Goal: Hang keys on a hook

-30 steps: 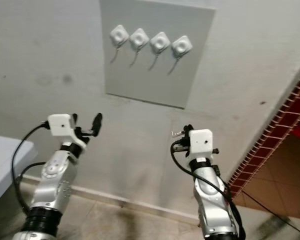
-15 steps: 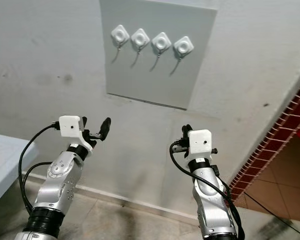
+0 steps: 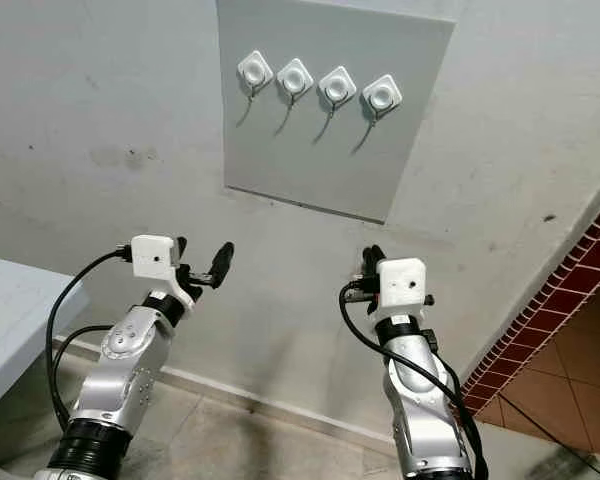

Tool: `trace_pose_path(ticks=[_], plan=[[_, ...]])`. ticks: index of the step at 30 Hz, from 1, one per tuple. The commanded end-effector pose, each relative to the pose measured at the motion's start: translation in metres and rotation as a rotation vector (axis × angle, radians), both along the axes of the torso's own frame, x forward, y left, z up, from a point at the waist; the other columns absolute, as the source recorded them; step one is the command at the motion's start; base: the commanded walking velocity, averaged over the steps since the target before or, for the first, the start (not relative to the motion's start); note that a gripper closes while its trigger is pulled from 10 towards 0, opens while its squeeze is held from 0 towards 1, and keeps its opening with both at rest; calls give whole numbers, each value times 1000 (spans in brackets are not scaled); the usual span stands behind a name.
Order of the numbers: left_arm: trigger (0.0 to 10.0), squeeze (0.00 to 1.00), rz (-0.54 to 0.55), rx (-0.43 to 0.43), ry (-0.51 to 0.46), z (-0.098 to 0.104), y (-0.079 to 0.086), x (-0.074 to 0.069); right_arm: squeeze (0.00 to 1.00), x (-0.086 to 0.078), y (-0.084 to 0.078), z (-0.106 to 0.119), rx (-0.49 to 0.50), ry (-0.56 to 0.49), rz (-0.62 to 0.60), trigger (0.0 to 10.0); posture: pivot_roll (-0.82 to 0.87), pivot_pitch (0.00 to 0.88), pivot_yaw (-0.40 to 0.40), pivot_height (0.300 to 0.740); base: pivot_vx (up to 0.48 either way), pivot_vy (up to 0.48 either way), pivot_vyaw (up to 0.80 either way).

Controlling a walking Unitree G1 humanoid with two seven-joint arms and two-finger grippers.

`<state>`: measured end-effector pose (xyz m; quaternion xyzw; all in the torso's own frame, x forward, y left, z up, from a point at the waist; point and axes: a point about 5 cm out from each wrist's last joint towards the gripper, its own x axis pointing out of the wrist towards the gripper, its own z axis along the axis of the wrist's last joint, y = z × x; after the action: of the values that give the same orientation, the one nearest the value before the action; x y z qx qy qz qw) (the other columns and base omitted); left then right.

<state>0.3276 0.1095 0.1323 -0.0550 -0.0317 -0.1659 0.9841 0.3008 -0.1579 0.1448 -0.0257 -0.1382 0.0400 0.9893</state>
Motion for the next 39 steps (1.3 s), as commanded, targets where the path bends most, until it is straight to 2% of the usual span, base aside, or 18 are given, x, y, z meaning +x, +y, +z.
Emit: trace_pose_path(ticks=[1, 7, 16, 33, 39], plan=[[10000, 0, -59, 39, -23, 5, -8, -2, 0, 3, -11, 26, 43, -119, -49, 10000, -6, 0, -41, 740, 0, 0, 0], [10000, 0, -100, 41, -24, 6, -14, -4, 0, 3, -17, 33, 54, -144, -67, 10000, -12, 0, -33, 740, 0, 0, 0], [10000, 0, -139, 3, -27, 12, -16, -6, 0, -1, -11, 32, 65, -148, -41, 10000, -14, 0, -31, 740, 0, 0, 0], [10000, 0, -133, -18, -19, 13, -14, -8, 0, -3, -12, 30, 62, -136, -36, 10000, -13, 0, -40, 740, 0, 0, 0], [10000, 0, -140, -23, -26, 15, -15, -7, 0, -3, -12, 31, 64, -142, -37, 10000, -15, 0, -38, 740, 287, 0, 0]])
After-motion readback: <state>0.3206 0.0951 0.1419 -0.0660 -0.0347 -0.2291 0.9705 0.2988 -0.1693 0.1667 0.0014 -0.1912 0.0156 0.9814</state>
